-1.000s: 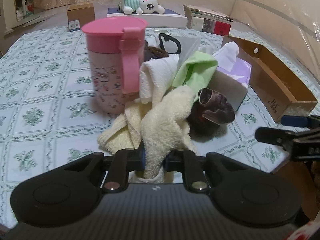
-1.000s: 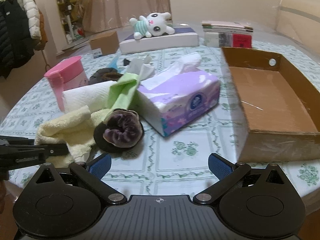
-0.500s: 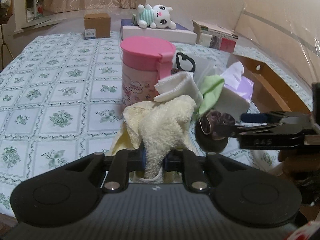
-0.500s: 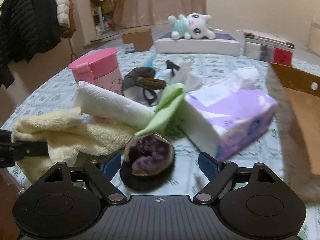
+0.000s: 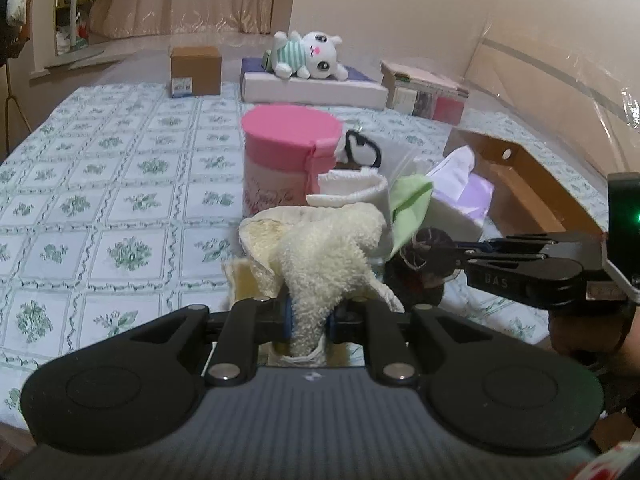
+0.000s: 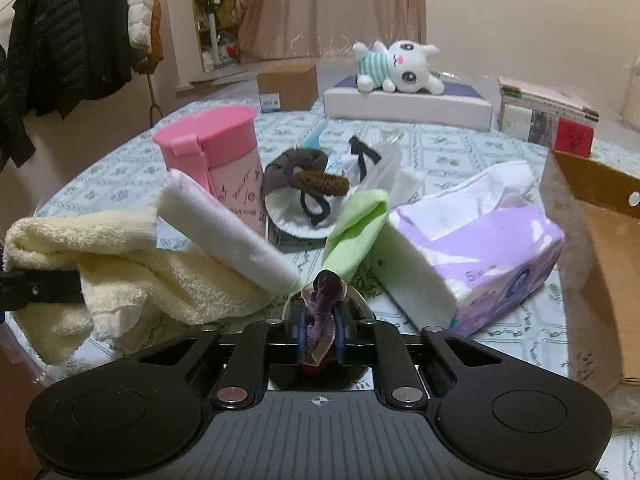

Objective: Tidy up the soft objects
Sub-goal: 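Grasp the cream towel with the left gripper while the right grasps the black-red pad, then carry the cream towel with the left gripper into the cardboard box and release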

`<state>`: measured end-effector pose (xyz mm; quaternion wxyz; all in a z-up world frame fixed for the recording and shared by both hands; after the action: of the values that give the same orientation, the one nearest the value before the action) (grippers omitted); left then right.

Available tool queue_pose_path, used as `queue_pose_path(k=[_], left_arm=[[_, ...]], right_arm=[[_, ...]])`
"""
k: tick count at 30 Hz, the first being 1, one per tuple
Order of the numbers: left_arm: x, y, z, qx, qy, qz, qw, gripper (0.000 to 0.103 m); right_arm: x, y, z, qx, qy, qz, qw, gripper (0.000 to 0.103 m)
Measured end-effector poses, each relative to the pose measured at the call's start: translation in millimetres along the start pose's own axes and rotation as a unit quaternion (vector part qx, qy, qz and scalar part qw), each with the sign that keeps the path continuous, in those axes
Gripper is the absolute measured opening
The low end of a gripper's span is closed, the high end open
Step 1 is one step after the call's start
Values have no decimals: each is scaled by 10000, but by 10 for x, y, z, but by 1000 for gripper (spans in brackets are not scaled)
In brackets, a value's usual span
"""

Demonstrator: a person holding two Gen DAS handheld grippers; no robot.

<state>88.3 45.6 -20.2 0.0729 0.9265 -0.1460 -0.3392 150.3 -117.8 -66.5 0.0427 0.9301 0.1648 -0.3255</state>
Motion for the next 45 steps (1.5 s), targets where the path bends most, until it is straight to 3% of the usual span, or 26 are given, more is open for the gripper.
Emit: queue_pose_path(k=[7,12,19,27,35,45], left_arm=[[-154,147,-174,189,210,-106,9995,13],[-171,147,-125,166,142,-294,9993,13],[-396,-109,-128,84,231,-889,9957,13],[-699,-289,-363,7,609,-1093,9921,13],[-839,55,-661,162,905,-594,9940,13],[-408,1240,-1005,715,828,768,9910,13]], right_arm=[[-274,85,-85,195,244,29,9995,11],[-359,100,-38,287,191,-51,9994,11],[-425,33,117,315,89,-162,9993,11],[-522,36,27,423,274,-146,9986,11],[-728,242,-166,635,580,-1,9963,11],[-1144,1042,-373,1018,1055,660,9870,11]])
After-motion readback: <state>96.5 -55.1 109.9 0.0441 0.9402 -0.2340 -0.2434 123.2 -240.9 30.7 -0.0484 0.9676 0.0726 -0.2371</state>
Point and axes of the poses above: each gripper's, at about its wrist camera, not at the fingertips, and x roughly the way its jaws point, y to its right, z to its underside, the point moved 8 cm from there along x, roughly the way its jaws point, and after that the axes turned 9 degrees about z, right-handed, at the moved point
